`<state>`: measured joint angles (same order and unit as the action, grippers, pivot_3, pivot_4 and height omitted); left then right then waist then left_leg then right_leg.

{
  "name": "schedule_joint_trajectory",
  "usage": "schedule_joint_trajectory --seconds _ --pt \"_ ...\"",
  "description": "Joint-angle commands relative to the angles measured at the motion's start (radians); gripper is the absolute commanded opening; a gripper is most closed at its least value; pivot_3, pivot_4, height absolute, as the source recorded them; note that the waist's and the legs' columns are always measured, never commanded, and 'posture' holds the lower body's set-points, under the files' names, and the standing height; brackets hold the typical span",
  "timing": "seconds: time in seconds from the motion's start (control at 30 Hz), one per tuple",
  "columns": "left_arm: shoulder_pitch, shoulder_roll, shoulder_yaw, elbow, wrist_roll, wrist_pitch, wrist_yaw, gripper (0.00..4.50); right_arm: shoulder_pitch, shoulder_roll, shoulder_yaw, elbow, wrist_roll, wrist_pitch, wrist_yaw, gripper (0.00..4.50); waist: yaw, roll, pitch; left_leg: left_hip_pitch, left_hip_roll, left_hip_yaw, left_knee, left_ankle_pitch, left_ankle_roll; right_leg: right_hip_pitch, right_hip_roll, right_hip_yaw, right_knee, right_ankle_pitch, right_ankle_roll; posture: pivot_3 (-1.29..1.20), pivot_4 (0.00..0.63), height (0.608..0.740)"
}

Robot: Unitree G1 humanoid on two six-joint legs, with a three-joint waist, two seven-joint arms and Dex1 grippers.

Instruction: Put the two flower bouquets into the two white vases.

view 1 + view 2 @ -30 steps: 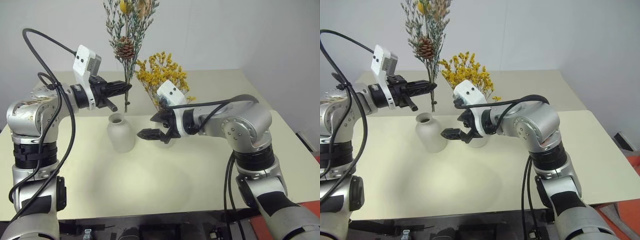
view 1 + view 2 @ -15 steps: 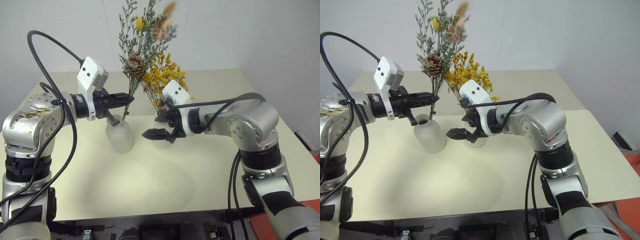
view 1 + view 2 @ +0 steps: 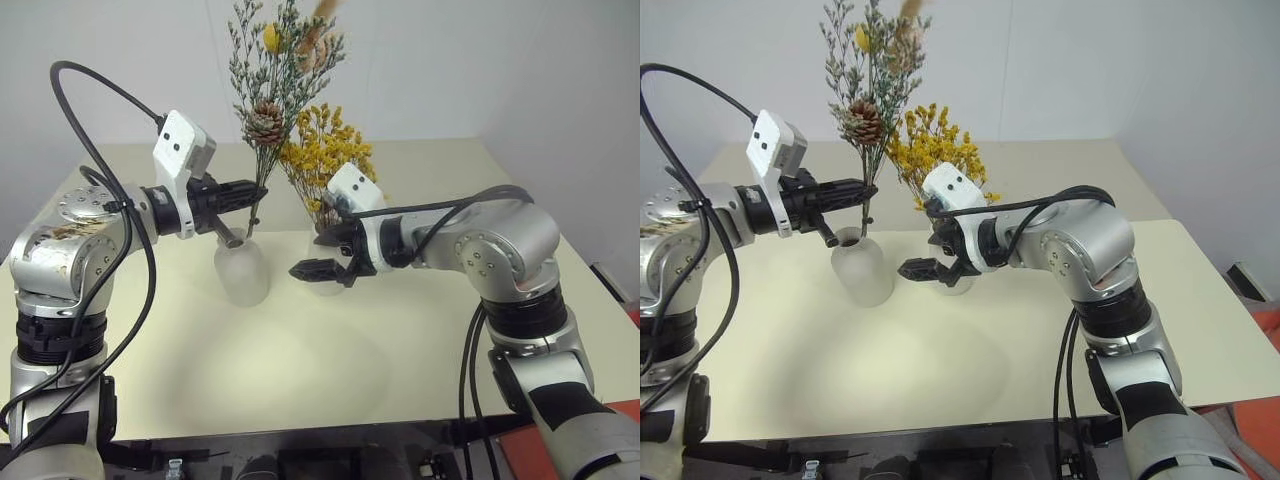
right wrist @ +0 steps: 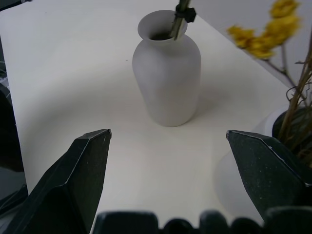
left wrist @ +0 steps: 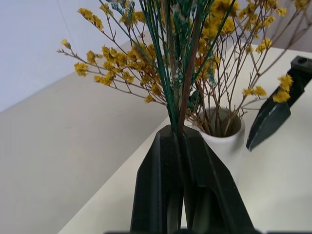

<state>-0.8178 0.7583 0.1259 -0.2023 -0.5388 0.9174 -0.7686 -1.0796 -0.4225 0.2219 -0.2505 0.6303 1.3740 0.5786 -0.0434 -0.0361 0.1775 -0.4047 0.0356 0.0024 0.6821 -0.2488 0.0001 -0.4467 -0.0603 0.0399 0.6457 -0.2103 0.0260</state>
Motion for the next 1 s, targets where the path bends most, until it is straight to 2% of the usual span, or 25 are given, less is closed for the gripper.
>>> schedule_joint_trajectory --seconds 0.03,0.53,1.0 --pt "-0.019 -0.005 0.019 -0.003 -0.004 -0.036 0.009 0.02 -0.019 -0.01 -0.01 -0.027 -0.008 -0.033 0.011 4.5 0.0 0.0 0.0 0.0 0.0 0.0 0.0 0.0 0.0 0.0 0.0 0.0 0.0 0.0 0.0 0.0 0.15 0.74" --pt "0.0 0.072 0.062 -0.052 -0.042 0.043 0.028 0.02 -0.013 -0.02 -0.01 -0.035 -0.019 -0.035 0.028 4.5 0.0 0.0 0.0 0.0 0.0 0.0 0.0 0.0 0.0 0.0 0.0 0.0 0.0 0.0 0.0 0.0 0.15 0.74" --pt "0.086 0.071 0.051 -0.049 -0.006 0.038 0.076 0.02 -0.012 -0.024 -0.008 -0.033 -0.021 -0.037 0.041 4.5 0.0 0.0 0.0 0.0 0.0 0.0 0.0 0.0 0.0 0.0 0.0 0.0 -0.001 0.0 0.0 0.0 0.15 0.74"
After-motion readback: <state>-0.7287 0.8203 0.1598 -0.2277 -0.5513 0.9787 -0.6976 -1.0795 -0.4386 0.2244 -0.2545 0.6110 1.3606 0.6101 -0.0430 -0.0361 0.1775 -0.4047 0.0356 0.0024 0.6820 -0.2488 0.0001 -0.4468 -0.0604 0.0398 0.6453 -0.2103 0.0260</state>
